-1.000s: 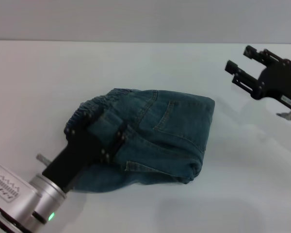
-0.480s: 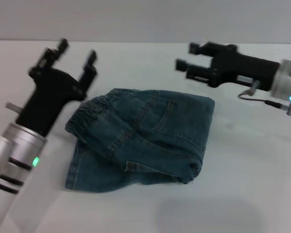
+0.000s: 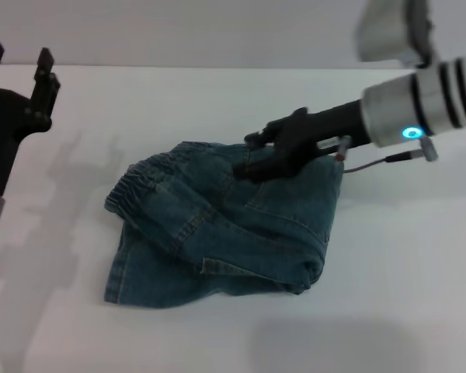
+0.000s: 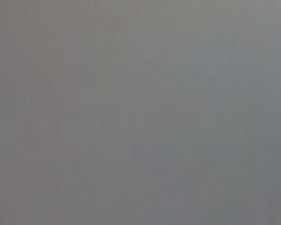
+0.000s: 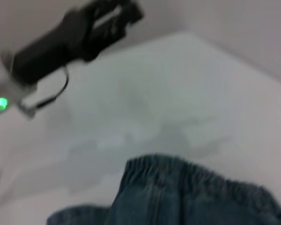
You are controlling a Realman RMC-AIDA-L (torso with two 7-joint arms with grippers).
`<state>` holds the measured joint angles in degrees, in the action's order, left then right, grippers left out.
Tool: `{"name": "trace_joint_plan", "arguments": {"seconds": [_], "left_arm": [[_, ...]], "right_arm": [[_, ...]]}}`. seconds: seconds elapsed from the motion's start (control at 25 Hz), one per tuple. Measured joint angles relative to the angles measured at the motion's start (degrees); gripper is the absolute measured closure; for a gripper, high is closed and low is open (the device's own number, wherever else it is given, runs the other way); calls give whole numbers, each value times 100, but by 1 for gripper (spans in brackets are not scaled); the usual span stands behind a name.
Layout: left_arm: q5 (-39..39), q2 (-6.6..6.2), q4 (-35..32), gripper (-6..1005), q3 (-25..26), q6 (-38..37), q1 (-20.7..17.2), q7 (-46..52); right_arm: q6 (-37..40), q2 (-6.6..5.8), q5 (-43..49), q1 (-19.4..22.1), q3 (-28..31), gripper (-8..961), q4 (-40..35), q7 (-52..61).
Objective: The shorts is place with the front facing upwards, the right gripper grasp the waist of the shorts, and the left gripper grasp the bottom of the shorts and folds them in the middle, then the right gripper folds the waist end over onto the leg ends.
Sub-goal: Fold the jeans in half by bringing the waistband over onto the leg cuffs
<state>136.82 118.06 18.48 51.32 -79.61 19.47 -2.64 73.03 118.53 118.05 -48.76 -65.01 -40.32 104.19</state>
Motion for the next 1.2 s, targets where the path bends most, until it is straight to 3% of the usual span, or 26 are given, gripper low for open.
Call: {"name": "trace_joint_plan", "arguments": {"seconds": [0.12, 0.4, 0.68, 1.2], "left_arm": [[-1, 18, -66, 383, -5, 19, -1, 0], [10, 35, -155, 383, -44, -23, -120, 0], [14, 35, -229, 382, -121, -37, -253, -6], [11, 42, -276, 383, -328, -328, -439, -211]], "right_arm": [[2, 11, 225, -416, -505, 350, -78, 475], [6, 64, 204, -763, -1196, 350, -66, 811], [-217, 106, -296, -761, -2250, 351, 27, 896], [-820, 119, -497, -750, -2686, 350, 170, 972]]}}
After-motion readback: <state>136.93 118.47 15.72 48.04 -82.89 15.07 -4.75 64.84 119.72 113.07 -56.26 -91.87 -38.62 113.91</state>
